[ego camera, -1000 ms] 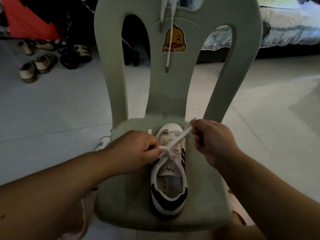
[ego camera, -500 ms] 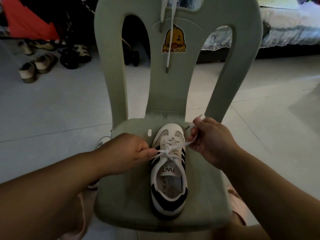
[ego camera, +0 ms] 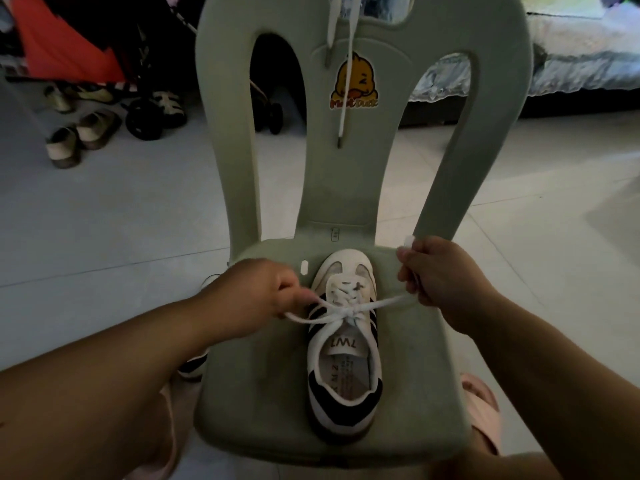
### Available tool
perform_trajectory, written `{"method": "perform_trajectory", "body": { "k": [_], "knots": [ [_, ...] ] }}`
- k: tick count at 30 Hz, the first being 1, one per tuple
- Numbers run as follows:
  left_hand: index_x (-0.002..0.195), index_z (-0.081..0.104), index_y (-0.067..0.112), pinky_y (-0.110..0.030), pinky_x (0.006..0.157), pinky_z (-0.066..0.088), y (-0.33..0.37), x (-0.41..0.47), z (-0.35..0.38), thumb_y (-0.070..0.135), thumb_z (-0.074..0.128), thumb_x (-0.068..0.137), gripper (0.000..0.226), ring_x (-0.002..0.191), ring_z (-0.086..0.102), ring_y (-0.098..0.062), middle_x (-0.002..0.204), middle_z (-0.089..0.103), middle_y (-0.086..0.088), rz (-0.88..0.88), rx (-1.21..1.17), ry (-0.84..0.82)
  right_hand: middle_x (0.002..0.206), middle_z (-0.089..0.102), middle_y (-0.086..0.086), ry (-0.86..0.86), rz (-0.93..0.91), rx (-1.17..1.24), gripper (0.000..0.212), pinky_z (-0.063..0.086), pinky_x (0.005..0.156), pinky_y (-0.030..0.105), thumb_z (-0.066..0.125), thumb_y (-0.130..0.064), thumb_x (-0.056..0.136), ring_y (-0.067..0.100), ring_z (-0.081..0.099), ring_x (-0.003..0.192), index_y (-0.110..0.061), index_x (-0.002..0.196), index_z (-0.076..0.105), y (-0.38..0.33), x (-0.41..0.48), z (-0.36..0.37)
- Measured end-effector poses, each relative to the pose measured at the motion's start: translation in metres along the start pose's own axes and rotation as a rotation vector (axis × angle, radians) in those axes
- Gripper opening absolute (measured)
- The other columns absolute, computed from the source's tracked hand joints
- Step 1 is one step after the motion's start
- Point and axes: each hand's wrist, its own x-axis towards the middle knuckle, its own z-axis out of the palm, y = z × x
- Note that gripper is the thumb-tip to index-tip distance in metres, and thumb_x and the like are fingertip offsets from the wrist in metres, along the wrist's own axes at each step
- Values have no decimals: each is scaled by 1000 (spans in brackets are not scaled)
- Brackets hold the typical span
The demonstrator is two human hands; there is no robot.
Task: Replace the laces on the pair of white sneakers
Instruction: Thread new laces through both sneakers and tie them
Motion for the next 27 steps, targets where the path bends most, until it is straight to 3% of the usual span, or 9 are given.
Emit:
{"method": "perform_trajectory", "body": {
  "k": [3, 7, 10, 15, 19, 22, 25, 27],
  "knots": [
    [85, 64, 33, -18, 57, 46, 23, 5, -5, 31, 54, 92, 13, 57, 57, 0, 69, 65, 6, -35, -415, 122, 80, 64, 5, -71, -22, 144, 20, 45, 59, 26, 53, -25, 96, 15, 59, 68, -7, 91, 60, -11, -1, 2],
    [98, 64, 29, -21, 49, 39, 50, 13, -7, 28, 51, 96, 14, 51, 49, -7, 59, 57, 7, -144, -720, 23, 64, 54, -4, -136, -95, 191, 18, 40, 52, 22, 59, -25, 93, 9, 48, 59, -12, 80, 58, -27, 1, 13],
    [90, 65, 22, -20, 47, 33, 64, 21, -7, 29, 53, 96, 15, 47, 44, -7, 57, 54, 7, -155, -725, -38, 67, 60, -2, -217, -106, 354, 15, 42, 57, 25, 59, -22, 93, 10, 53, 59, -14, 80, 60, -42, 3, 17],
    [77, 64, 20, -22, 51, 36, 70, 27, -8, 26, 53, 95, 22, 47, 45, -7, 49, 52, 11, -150, -679, 26, 73, 64, 3, -237, -140, 435, 12, 47, 58, 25, 60, -20, 92, 13, 58, 64, -12, 85, 65, -55, 0, 17],
    [80, 69, 13, -18, 46, 33, 57, 24, -14, 24, 61, 90, 16, 46, 45, -6, 55, 59, 6, -253, -723, 117, 83, 71, -3, -147, -135, 140, 11, 45, 57, 19, 63, -22, 89, 8, 62, 70, -17, 96, 69, -44, -10, 14],
    [85, 69, 14, -20, 47, 31, 47, 20, -16, 25, 56, 93, 19, 44, 44, -5, 57, 59, 6, -296, -787, 92, 79, 70, -10, -232, -159, -124, 4, 43, 51, 11, 67, -31, 85, 3, 63, 67, -29, 86, 70, -32, -26, 20],
    [90, 69, 14, -20, 48, 27, 42, 18, -18, 25, 51, 95, 22, 49, 41, -8, 55, 59, 6, -329, -911, 92, 82, 68, -17, -308, -236, -331, 17, 44, 55, 6, 70, -39, 81, -5, 64, 70, -33, 97, 70, -20, -41, 31],
    [91, 69, 14, -22, 49, 28, 41, 17, -18, 26, 49, 97, 24, 50, 41, -9, 56, 59, 4, -346, -978, 81, 78, 65, -17, -261, -306, -438, 16, 42, 52, 5, 67, -38, 84, -7, 60, 65, -32, 98, 69, -13, -48, 40]
  ]
}}
